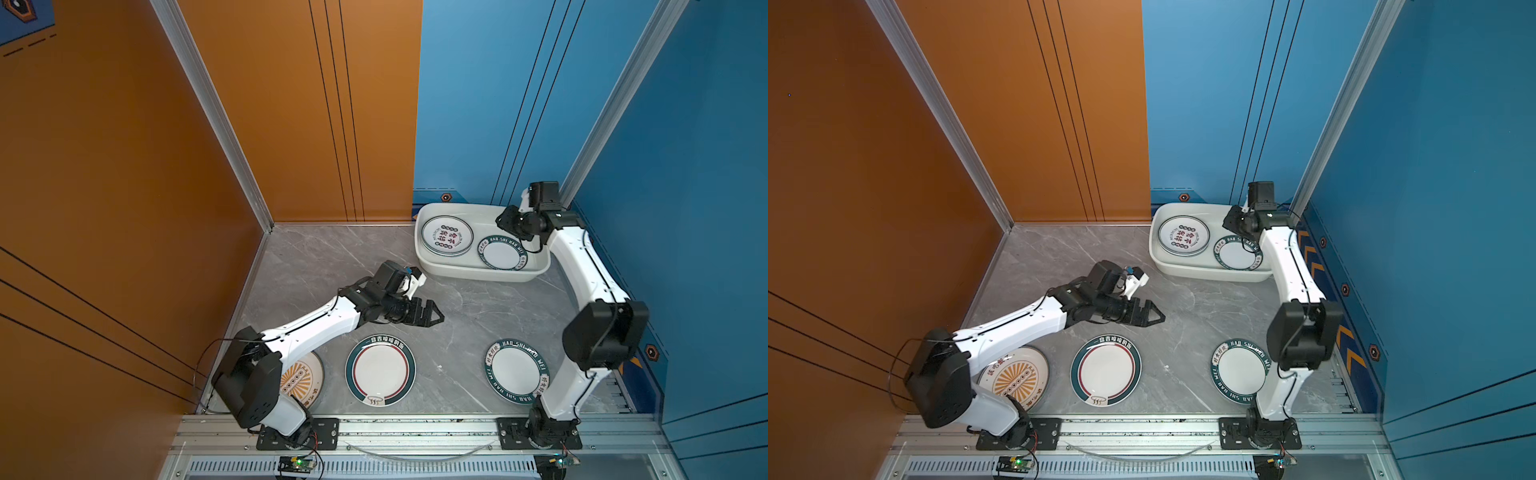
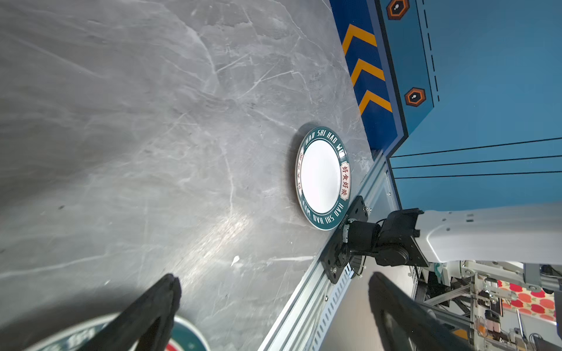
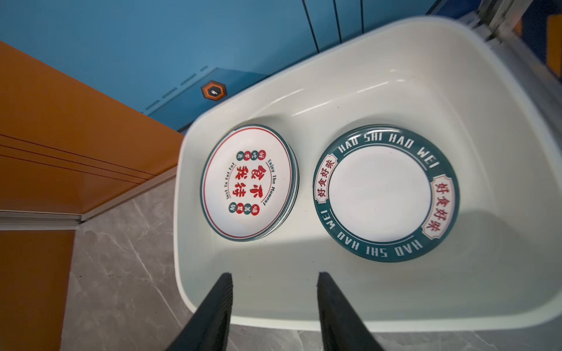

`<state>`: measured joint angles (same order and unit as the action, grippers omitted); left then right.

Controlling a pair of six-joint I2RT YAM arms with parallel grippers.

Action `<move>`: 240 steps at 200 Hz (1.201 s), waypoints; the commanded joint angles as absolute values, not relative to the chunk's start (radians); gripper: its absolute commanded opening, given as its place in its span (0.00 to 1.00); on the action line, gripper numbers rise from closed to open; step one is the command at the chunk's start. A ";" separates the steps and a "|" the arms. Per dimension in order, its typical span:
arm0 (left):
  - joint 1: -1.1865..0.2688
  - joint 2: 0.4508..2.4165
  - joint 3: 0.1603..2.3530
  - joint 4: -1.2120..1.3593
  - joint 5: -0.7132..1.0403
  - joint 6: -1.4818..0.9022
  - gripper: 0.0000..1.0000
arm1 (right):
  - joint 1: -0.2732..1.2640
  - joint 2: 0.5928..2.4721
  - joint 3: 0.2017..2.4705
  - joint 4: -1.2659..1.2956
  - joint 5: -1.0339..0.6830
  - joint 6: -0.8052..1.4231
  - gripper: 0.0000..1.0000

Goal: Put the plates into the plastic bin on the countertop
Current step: 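Reach the left gripper to the green-rimmed plate while the right gripper withdraws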

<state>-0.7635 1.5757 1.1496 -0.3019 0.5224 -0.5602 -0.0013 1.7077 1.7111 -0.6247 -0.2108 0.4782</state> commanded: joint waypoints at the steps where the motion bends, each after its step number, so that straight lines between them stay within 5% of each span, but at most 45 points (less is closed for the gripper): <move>1: -0.831 1.676 1.238 -0.322 0.515 -0.509 0.97 | -0.028 1.627 1.536 -0.598 -0.287 0.463 0.48; 115: -1.022 2.105 1.514 -0.222 0.507 -0.597 0.87 | -0.173 1.264 1.107 -0.549 -0.391 0.471 0.49; 188: -1.047 2.233 1.626 -0.275 0.532 -0.609 0.58 | -0.227 1.190 1.039 -0.545 -0.424 0.483 0.49; 240: -1.064 2.281 1.660 -0.290 0.524 -0.628 0.47 | -0.227 1.195 1.023 -0.525 -0.445 0.500 0.49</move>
